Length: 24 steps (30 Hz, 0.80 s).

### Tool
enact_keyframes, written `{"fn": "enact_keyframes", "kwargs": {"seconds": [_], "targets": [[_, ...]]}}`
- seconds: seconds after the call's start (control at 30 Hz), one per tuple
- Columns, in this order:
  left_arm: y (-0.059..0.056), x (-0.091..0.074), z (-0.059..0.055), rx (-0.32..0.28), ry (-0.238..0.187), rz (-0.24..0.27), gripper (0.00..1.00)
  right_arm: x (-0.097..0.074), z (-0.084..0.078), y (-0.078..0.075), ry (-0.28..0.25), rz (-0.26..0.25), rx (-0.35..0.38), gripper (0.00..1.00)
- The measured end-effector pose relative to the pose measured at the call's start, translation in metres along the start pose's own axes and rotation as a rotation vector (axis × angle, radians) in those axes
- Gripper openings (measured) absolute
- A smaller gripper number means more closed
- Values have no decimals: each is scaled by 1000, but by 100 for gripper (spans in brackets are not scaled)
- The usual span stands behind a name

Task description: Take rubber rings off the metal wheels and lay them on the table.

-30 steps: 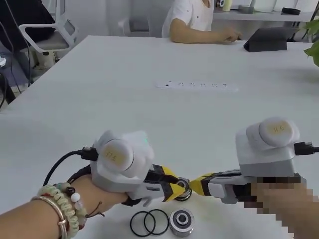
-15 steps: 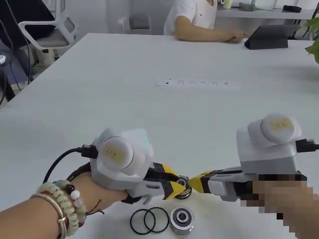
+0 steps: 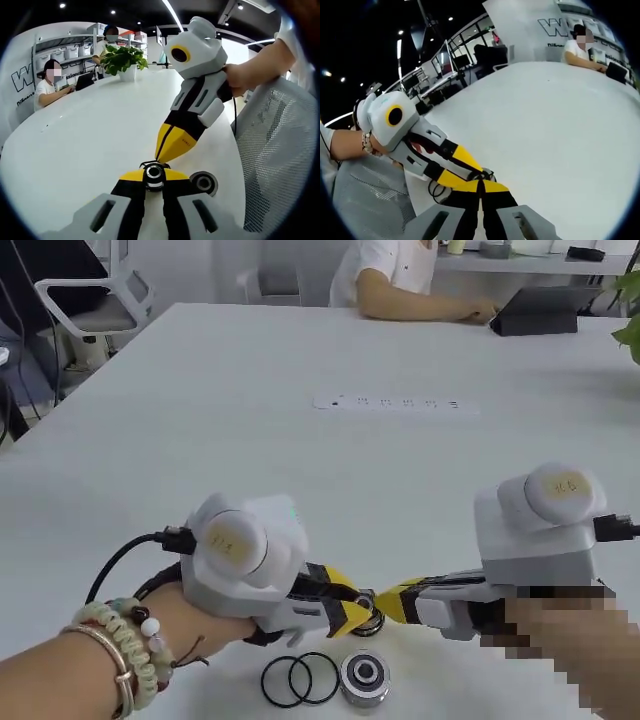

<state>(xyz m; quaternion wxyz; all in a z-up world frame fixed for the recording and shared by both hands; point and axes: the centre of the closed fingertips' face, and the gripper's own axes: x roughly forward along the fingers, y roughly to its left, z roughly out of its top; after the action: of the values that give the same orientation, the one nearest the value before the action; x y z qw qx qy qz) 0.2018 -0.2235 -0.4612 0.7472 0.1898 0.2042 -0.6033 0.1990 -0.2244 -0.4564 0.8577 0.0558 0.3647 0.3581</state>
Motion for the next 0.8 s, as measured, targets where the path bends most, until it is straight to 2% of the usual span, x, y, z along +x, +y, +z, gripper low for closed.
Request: {"fn": "enact_keyframes", "kwargs": {"seconds": [0.63, 0.7, 0.73, 0.77, 0.8], "targets": [[0, 0, 0, -7, -3, 2, 7, 1, 3, 6, -12, 28, -6, 0], [1, 0, 0, -10, -3, 2, 7, -1, 18, 14, -86, 63, 18, 0], [1, 0, 0, -12, -4, 3, 7, -2, 15, 10, -52, 42, 14, 0], [1, 0, 0, -14, -5, 3, 7, -1, 13, 4, -37, 1, -29, 0], [1, 0, 0, -17, -7, 4, 7, 0, 10, 3, -29, -10, -53, 0]]}}
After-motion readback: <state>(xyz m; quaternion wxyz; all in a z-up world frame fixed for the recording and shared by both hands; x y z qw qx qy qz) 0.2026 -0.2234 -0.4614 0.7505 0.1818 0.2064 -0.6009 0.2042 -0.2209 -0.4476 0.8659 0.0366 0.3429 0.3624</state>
